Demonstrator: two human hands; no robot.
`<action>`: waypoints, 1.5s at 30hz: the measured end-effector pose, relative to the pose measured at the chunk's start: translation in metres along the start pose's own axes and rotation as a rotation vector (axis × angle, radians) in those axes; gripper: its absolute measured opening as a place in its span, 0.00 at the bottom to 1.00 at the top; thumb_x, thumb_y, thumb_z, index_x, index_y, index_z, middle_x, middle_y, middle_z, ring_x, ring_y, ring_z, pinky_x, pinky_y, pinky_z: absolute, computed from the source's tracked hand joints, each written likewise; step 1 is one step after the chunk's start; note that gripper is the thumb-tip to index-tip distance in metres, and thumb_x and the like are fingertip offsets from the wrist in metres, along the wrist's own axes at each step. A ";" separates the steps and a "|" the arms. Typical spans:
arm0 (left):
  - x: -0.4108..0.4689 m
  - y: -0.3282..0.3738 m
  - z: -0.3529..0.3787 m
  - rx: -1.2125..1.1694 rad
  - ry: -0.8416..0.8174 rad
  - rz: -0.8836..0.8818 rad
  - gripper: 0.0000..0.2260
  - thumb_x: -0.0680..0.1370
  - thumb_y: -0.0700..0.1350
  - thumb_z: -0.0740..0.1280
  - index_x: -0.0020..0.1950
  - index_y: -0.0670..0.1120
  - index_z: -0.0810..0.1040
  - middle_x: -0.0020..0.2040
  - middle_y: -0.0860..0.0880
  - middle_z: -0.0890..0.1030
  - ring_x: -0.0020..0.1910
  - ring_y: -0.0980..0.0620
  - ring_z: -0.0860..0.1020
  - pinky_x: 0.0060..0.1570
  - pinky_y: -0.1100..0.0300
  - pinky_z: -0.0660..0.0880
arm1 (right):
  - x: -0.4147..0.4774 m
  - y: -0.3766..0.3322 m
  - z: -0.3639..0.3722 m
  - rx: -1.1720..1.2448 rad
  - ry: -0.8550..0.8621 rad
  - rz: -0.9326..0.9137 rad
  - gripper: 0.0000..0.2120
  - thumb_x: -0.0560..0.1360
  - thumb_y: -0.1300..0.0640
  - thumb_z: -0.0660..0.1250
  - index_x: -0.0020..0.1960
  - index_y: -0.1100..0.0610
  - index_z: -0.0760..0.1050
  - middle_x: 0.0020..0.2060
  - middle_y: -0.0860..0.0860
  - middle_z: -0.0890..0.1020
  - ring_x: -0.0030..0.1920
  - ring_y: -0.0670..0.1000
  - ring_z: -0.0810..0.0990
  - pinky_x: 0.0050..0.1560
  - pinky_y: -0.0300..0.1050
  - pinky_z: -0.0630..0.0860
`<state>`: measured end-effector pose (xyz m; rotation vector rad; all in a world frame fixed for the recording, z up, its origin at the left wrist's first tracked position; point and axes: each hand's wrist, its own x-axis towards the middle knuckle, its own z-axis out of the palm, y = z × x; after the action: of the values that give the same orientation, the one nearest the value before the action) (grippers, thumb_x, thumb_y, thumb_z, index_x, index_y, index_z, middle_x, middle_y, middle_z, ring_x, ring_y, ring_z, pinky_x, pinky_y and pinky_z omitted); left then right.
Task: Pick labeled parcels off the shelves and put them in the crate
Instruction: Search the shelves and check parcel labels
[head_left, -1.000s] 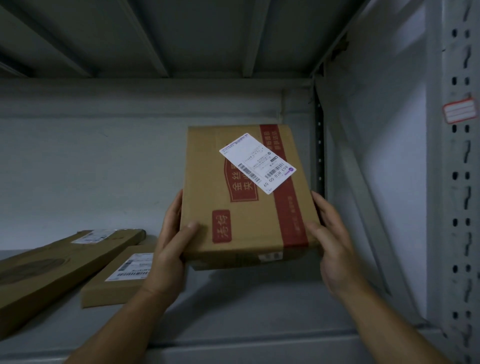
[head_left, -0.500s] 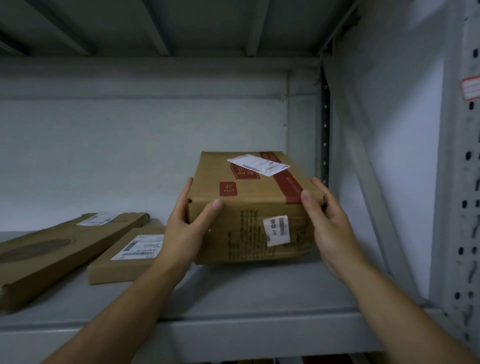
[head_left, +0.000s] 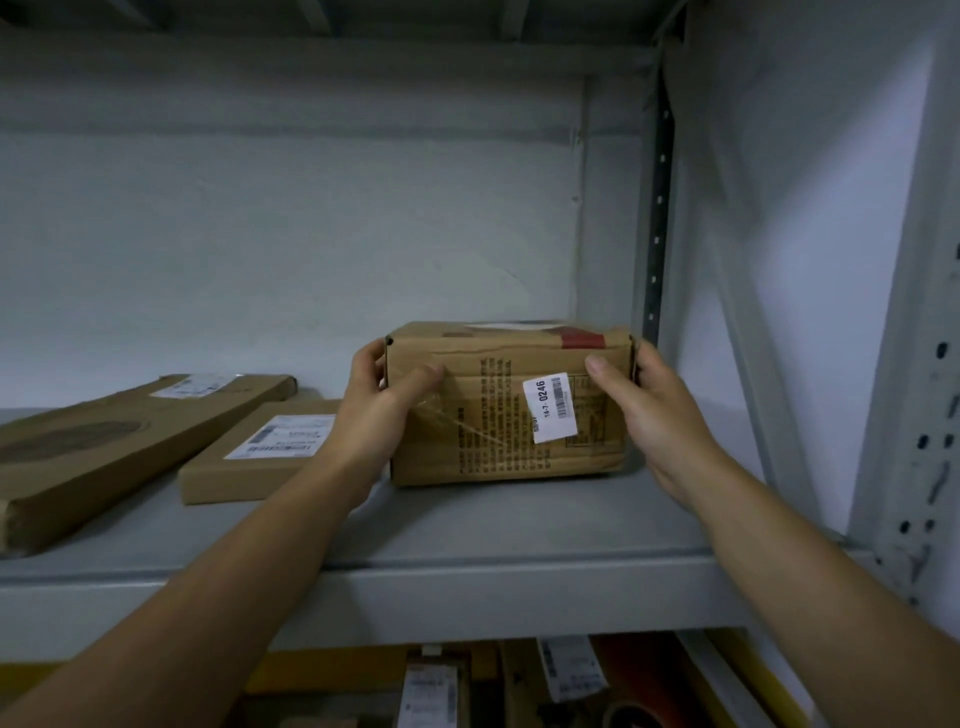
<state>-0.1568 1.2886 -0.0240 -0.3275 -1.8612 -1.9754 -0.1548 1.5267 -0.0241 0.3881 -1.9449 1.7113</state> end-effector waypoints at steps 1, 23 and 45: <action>0.000 0.000 0.000 0.005 -0.002 -0.001 0.26 0.76 0.48 0.69 0.72 0.53 0.64 0.62 0.51 0.77 0.57 0.51 0.78 0.56 0.52 0.75 | -0.001 -0.001 0.000 0.001 -0.005 0.007 0.13 0.78 0.51 0.67 0.63 0.46 0.75 0.53 0.44 0.84 0.56 0.45 0.81 0.61 0.49 0.76; -0.050 0.016 -0.002 0.034 0.026 0.664 0.14 0.78 0.36 0.60 0.63 0.40 0.74 0.59 0.47 0.78 0.60 0.52 0.76 0.62 0.54 0.74 | -0.089 -0.039 0.008 -0.104 0.300 -0.101 0.15 0.80 0.55 0.63 0.66 0.53 0.74 0.58 0.45 0.80 0.59 0.43 0.79 0.60 0.44 0.77; -0.194 -0.093 -0.029 -0.147 -0.676 -0.124 0.10 0.79 0.38 0.63 0.58 0.38 0.79 0.49 0.45 0.84 0.50 0.51 0.82 0.50 0.64 0.77 | -0.244 0.051 0.033 -0.113 -0.189 0.036 0.12 0.79 0.65 0.64 0.54 0.52 0.80 0.45 0.46 0.85 0.46 0.45 0.84 0.48 0.35 0.78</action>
<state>-0.0228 1.2881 -0.1944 -1.0561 -2.1536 -2.2753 0.0136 1.4728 -0.2032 0.4912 -2.1840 1.6278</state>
